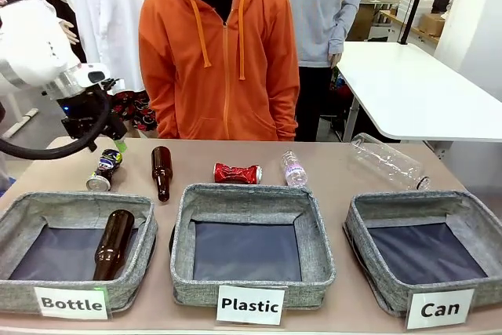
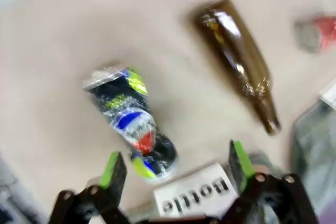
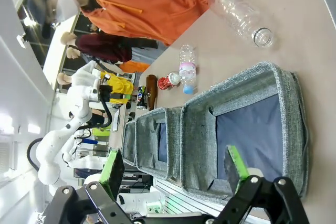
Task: Sort the can waste into the basket.
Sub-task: Pick up the can waste from the table and place it in the right Fabric basket.
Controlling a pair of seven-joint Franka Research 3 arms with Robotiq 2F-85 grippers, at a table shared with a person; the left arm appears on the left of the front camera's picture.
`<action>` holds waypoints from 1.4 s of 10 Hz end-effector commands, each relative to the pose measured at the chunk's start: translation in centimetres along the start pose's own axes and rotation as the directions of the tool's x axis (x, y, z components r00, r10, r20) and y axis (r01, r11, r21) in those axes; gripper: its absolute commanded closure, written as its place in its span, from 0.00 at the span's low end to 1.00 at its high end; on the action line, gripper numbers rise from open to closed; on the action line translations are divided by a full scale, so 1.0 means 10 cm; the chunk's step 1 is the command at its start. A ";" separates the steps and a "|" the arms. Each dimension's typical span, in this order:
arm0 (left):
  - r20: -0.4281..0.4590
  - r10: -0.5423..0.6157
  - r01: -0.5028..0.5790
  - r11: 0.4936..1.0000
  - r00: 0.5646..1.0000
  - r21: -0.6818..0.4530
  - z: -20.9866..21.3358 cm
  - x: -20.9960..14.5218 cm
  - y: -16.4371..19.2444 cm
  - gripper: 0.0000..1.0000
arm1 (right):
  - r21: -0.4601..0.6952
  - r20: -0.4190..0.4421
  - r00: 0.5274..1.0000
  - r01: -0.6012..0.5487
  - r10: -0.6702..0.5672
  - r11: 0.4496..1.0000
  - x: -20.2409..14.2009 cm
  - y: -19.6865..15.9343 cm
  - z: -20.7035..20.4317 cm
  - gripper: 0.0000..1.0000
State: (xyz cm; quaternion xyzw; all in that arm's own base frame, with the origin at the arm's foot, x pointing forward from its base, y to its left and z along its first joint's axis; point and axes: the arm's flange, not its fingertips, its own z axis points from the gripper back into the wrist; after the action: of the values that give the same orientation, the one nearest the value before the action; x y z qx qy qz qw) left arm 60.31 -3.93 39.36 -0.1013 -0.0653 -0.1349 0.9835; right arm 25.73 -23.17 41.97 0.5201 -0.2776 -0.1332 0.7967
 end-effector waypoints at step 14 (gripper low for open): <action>-0.076 0.292 -0.276 0.947 0.953 0.166 -0.72 0.23 0.27 1.00 | 0.024 0.019 1.000 -0.024 0.024 0.999 0.03 0.01 0.00 0.00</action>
State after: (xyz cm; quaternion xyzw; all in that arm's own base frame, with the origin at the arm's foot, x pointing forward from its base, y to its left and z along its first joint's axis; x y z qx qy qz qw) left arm 63.87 -3.26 32.14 -0.0404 -0.0186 0.0050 0.9990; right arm 25.73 -23.17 41.96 0.5204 -0.2775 -0.1331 0.7966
